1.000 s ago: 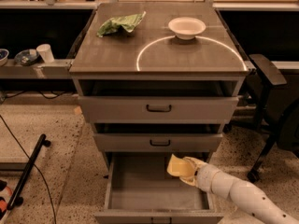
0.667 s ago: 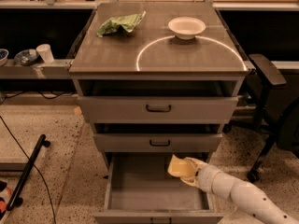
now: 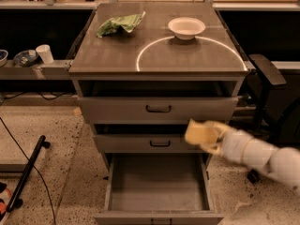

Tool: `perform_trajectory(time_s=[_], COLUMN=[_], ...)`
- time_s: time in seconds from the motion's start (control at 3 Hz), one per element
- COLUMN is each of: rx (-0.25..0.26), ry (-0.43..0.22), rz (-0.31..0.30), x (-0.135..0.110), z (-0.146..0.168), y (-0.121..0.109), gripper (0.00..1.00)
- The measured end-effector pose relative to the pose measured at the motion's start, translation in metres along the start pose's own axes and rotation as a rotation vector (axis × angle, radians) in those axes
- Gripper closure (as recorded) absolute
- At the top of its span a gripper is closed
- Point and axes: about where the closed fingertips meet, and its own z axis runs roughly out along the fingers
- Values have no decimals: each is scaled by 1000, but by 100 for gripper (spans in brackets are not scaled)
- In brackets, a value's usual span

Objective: Pick sponge from bottom drawer and place on counter

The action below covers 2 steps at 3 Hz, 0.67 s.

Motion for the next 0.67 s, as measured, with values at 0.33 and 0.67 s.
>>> perform_trajectory(time_s=[0.33, 0.67], rx=[67, 68], ry=[-90, -102], rz=[-229, -283], x=[-76, -82], z=[-39, -64], y=[-134, -171], gripper=[100, 100])
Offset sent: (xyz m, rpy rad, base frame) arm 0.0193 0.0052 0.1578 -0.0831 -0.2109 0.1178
